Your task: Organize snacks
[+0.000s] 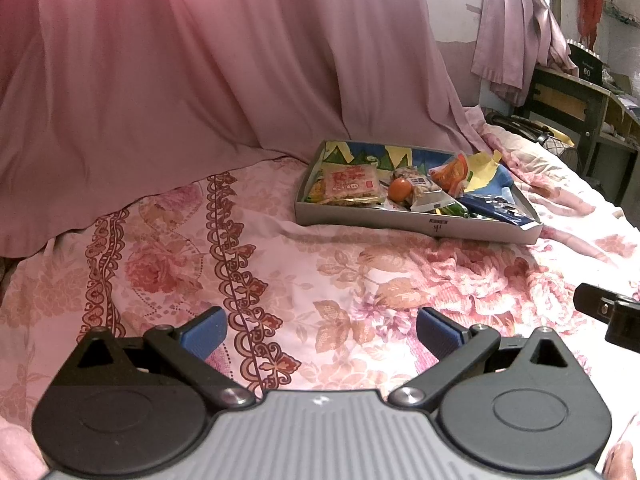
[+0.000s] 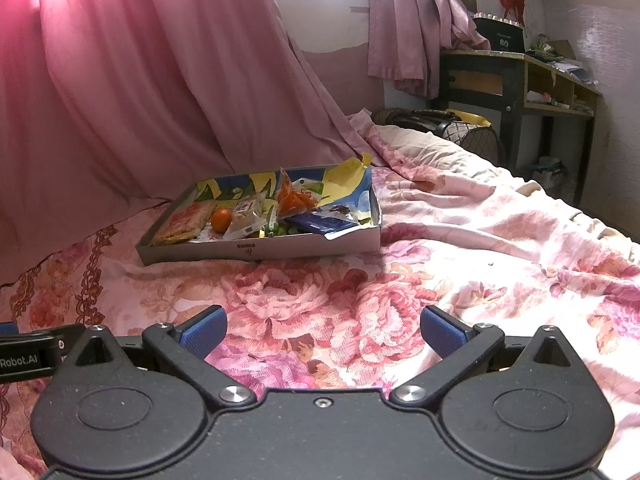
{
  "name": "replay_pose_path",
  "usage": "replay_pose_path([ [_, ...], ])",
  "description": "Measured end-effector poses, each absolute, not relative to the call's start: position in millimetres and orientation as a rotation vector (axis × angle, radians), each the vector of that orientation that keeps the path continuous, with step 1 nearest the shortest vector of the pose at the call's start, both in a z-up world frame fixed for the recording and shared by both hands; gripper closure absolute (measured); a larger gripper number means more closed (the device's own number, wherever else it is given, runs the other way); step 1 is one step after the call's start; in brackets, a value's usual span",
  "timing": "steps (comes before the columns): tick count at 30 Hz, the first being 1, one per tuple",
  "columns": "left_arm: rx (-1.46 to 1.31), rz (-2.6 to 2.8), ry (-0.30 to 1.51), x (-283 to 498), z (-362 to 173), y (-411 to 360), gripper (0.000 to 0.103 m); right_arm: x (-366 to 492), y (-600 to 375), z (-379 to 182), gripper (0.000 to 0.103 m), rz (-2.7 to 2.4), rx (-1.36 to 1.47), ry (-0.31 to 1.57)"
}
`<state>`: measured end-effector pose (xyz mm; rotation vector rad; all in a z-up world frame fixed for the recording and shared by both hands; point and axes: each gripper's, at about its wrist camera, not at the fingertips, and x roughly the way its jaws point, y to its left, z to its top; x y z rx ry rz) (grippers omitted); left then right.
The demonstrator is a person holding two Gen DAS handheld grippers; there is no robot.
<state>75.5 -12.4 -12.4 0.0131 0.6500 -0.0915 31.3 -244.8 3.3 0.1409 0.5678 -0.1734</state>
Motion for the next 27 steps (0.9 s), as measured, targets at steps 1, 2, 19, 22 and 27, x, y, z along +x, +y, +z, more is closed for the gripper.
replay_pose_path([
  [1,0.013,-0.091,0.650,75.3,-12.6,-12.5,0.000,31.4,-244.8,3.4,0.001,-0.174,0.141,0.568],
  [2,0.013,-0.091,0.650,75.8,-12.3,-12.3,0.000,31.2,-244.7,3.2,0.001,-0.174,0.141,0.568],
  [19,0.013,-0.099,0.652,73.6,-14.1,-12.9,0.000,31.4,-243.1,0.9,0.001,-0.172,0.140,0.573],
  [22,0.018,-0.097,0.650,71.8,-14.3,-14.3,0.000,31.5,-242.9,0.9,0.001,-0.172,0.139,0.573],
  [27,-0.005,-0.107,0.666,75.3,-11.3,-11.1,0.000,31.7,-242.8,0.9,0.001,-0.173,0.139,0.573],
])
